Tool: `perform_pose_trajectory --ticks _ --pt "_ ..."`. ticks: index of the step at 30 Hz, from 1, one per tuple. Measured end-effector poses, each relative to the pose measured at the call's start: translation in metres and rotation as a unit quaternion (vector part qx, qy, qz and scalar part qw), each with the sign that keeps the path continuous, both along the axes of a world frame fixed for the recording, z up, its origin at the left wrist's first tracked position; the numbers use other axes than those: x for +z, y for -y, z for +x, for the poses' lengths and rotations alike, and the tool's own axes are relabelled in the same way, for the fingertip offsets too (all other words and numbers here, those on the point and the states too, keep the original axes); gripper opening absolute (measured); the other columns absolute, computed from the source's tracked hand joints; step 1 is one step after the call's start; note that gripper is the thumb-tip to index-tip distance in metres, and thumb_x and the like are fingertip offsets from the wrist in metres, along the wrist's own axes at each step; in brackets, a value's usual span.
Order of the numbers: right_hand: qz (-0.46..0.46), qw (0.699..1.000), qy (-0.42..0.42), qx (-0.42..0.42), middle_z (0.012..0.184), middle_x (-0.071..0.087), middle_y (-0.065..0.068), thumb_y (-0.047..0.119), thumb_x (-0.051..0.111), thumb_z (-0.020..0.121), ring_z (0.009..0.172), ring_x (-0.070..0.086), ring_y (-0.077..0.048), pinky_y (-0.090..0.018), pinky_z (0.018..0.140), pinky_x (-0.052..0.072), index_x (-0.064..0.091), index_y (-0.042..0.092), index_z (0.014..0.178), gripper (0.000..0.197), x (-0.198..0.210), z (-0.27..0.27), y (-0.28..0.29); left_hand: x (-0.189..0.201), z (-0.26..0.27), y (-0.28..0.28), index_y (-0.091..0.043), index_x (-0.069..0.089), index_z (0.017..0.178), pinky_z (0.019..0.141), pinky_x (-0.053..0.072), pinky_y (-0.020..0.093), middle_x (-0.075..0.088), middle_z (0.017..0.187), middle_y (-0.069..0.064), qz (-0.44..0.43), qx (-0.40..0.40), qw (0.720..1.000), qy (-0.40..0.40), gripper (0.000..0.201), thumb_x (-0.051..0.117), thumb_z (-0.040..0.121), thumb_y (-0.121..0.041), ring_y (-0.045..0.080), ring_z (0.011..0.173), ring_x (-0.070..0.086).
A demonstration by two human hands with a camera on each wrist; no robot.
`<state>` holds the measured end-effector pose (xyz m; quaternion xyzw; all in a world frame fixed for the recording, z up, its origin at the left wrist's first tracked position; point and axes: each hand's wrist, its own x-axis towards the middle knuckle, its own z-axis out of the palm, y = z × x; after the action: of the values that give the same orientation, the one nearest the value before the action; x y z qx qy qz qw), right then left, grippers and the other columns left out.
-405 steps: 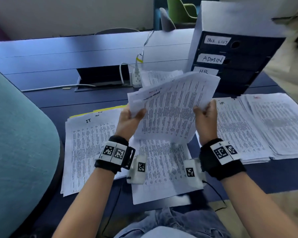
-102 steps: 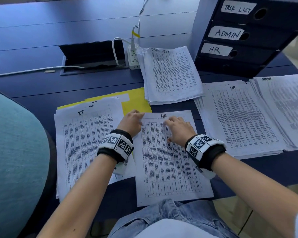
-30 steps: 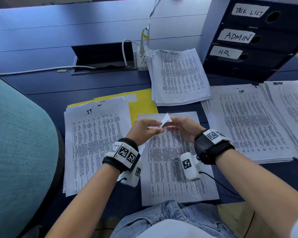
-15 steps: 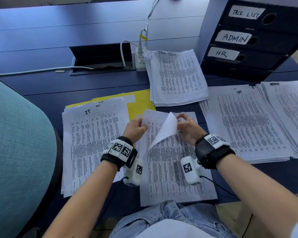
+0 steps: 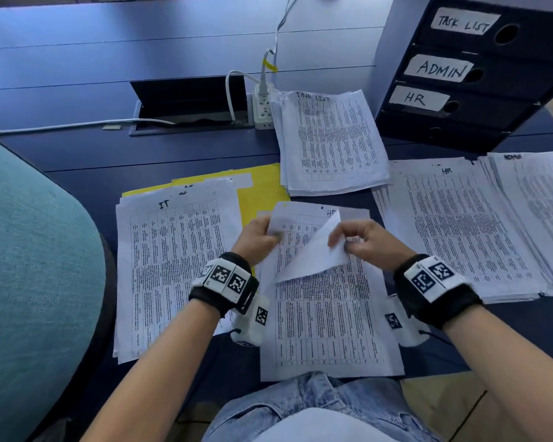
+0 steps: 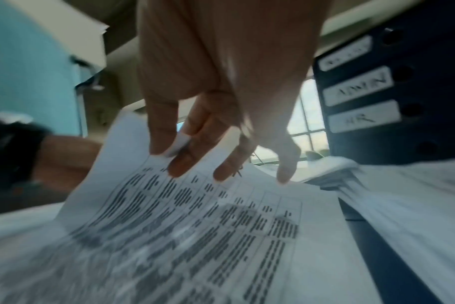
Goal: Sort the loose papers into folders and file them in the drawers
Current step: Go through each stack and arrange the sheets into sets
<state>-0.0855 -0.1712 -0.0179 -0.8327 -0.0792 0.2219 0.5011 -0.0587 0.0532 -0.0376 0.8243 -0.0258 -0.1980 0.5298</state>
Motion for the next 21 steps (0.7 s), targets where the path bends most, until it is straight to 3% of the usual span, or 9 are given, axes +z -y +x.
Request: perform_pose_trajectory --ticks 3,5,9,11,13,14,16,19,21 --pt "-0.108 0.989 0.096 -0.019 0.088 0.053 0.012 0.006 0.071 0.077 0.097 0.046 -0.015 -0.043 0.098 0.035 0.07 0.016 0.088 0.015 0.001 -0.01 -0.001 -0.003 0.003 -0.002 -0.005 0.063 0.108 0.083 0.046 0.03 0.062 0.098 0.009 0.0 0.007 1.0 0.012 0.027 0.047 0.089 0.006 0.018 0.093 0.056" --pt "-0.164 0.971 0.168 -0.046 0.092 0.049 0.007 0.02 0.075 0.073 0.1 0.036 -0.012 -0.04 0.097 0.023 0.073 0.013 0.086 0.015 -0.001 -0.014 -0.004 -0.002 0.003 -0.003 -0.012 0.064 0.105 0.085 0.045 0.032 0.062 0.098 0.009 -0.023 -0.008 1.0 -0.001 0.029 0.047 0.089 0.005 0.019 0.092 0.055" --pt "-0.18 0.939 0.288 -0.047 0.128 0.049 -0.006 0.038 0.064 0.069 0.116 0.03 -0.01 -0.049 0.102 0.015 0.067 0.014 0.086 0.03 -0.007 -0.009 -0.016 0.001 0.002 0.001 -0.023 0.068 0.079 0.076 0.037 0.031 0.06 0.083 0.007 -0.088 -0.055 0.992 -0.077 0.019 0.051 0.072 -0.029 0.017 0.081 0.047" --pt "-0.158 0.953 0.25 -0.072 0.115 0.054 0.001 0.045 0.062 0.072 0.11 0.041 -0.01 -0.041 0.108 0.005 0.054 0.011 0.1 0.045 -0.005 -0.003 -0.021 0.008 0.003 0.002 -0.015 0.055 0.066 0.068 0.034 0.028 0.053 0.071 0.003 -0.135 -0.026 0.983 -0.122 0.021 0.049 0.06 -0.034 0.017 0.07 0.043" --pt "-0.145 0.96 0.23 -0.061 0.089 0.06 0.001 0.033 0.072 0.076 0.086 0.054 -0.012 -0.038 0.109 0.005 0.052 0.008 0.104 0.042 -0.004 0.0 -0.024 0.016 0.006 0.001 -0.012 0.046 0.064 0.068 0.035 0.027 0.047 0.072 0.006 -0.176 0.014 0.975 -0.135 0.027 0.047 0.057 -0.038 0.017 0.068 0.043" --pt "-0.162 0.949 0.271 -0.024 0.078 0.061 0.0 0.024 0.075 0.074 0.075 0.056 -0.012 -0.044 0.108 0.012 0.058 0.008 0.098 0.034 -0.003 -0.001 -0.026 0.018 0.011 0.0 -0.01 0.051 0.069 0.072 0.038 0.025 0.052 0.078 0.008 -0.159 0.005 0.98 -0.122 0.029 0.043 0.067 -0.038 0.019 0.073 0.048" --pt "-0.208 0.905 0.364 0.075 0.069 0.064 0.002 0.008 0.083 0.061 0.064 0.059 -0.01 -0.054 0.095 0.033 0.063 0.013 0.074 0.025 -0.007 -0.005 -0.029 0.014 0.021 -0.003 -0.001 0.06 0.101 0.077 0.043 0.016 0.059 0.103 0.009 -0.06 -0.017 0.995 -0.079 0.035 0.034 0.091 -0.022 0.023 0.099 0.056" --pt "-0.247 0.88 0.377 0.149 0.076 0.065 0.002 0.0 0.084 0.049 0.07 0.064 -0.017 -0.044 0.078 0.043 0.057 0.018 0.062 0.035 -0.017 -0.012 -0.034 -0.003 0.038 -0.009 -0.007 0.043 0.135 0.105 0.035 0.03 0.042 0.138 0.01 0.192 -0.035 0.981 -0.006 0.045 0.047 0.09 -0.01 0.026 0.13 0.037" --pt "-0.269 0.884 0.35 0.156 0.084 0.065 -0.001 -0.003 0.08 0.047 0.076 0.064 -0.021 -0.04 0.073 0.045 0.055 0.018 0.065 0.037 -0.019 -0.02 -0.037 -0.01 0.04 -0.009 -0.01 0.035 0.14 0.111 0.028 0.038 0.032 0.143 0.01 0.293 -0.072 0.953 -0.007 0.056 0.053 0.087 -0.014 0.026 0.134 0.027"
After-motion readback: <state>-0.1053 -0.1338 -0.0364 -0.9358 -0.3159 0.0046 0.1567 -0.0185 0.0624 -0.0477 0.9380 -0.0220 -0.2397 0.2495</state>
